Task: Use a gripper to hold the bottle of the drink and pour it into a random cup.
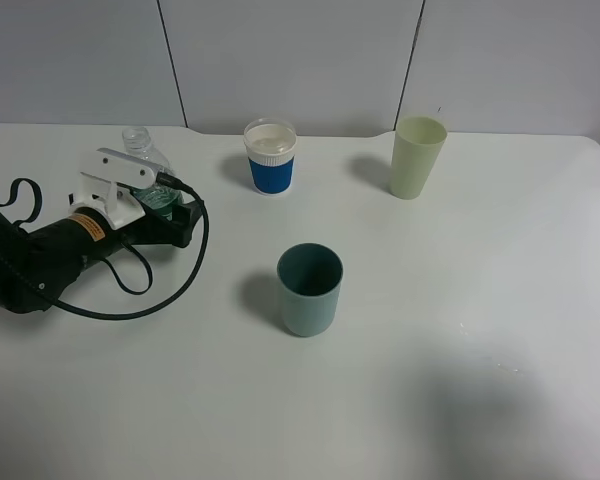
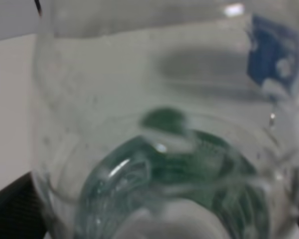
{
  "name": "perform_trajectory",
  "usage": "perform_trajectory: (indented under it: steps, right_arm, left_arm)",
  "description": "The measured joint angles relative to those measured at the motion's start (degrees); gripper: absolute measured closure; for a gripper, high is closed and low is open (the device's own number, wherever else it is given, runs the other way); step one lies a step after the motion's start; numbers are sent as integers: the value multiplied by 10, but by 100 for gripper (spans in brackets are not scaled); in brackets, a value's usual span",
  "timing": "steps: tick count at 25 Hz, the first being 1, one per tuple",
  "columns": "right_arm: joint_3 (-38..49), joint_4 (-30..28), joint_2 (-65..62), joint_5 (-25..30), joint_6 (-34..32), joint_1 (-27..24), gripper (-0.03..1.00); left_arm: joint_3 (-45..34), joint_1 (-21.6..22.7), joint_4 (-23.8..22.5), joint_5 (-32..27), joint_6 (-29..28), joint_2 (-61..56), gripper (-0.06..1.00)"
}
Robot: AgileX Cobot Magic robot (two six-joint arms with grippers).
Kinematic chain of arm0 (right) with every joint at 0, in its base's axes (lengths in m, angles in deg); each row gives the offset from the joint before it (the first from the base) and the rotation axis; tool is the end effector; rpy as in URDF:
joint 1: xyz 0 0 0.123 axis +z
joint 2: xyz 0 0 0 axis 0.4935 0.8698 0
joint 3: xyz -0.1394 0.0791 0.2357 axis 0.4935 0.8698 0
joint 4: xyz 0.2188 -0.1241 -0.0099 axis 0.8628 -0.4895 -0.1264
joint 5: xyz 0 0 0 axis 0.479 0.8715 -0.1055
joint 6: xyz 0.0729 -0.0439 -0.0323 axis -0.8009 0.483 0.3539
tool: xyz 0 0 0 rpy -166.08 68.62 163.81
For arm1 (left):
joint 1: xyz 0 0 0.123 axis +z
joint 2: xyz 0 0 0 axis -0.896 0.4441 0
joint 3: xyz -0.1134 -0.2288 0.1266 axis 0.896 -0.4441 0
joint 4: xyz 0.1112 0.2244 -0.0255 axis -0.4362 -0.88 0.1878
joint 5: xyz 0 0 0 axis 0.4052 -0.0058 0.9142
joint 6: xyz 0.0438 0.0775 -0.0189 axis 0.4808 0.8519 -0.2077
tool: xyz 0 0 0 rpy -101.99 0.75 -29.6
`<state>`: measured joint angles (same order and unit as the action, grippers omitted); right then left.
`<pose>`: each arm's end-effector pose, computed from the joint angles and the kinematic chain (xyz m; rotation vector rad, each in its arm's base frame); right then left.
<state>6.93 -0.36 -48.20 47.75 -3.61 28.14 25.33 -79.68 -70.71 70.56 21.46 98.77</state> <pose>-0.0066 -0.0087 0.2777 0.1156 2.0400 -0.0993 0.2855 -0.0854 0.0822 0.3207 1.8435 -0.1991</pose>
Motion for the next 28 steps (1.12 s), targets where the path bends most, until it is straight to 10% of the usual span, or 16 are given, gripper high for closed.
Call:
perform_trajectory:
  steps: [28]
  right_arm:
    - [0, 0, 0, 0, 0, 0, 33]
  left_arm:
    - [-172, 0, 85, 10, 11, -346, -5]
